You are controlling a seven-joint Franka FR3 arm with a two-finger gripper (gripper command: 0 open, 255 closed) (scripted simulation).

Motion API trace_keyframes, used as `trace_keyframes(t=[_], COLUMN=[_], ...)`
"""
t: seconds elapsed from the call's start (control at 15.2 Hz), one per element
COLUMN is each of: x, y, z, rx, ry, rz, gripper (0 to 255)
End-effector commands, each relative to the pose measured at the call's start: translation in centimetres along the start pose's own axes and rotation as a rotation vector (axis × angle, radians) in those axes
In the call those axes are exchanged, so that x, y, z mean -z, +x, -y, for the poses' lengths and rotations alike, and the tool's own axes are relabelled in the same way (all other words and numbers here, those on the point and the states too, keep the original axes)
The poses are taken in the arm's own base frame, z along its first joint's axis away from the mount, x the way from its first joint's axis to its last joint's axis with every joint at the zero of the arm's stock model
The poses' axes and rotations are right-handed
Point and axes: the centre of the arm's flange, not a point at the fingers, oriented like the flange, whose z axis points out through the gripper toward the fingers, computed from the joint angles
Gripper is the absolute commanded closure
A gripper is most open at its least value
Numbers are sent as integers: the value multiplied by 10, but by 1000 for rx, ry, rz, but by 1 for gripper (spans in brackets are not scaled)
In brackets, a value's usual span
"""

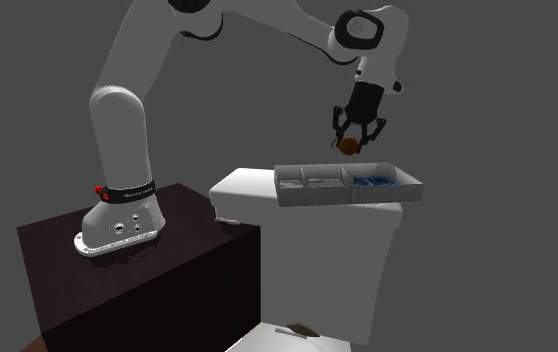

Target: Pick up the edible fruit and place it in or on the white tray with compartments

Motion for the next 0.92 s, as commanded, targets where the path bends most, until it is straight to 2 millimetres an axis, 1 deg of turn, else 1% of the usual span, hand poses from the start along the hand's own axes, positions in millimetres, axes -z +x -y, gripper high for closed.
trace_keyframes(t=[0.0,0.53,0.86], x=[-11,-52,-52], y=[3,14,14], z=[-3,-13,-13], rx=[0,0,0], ry=[0,0,0], rz=[0,0,0], gripper=[255,255,255])
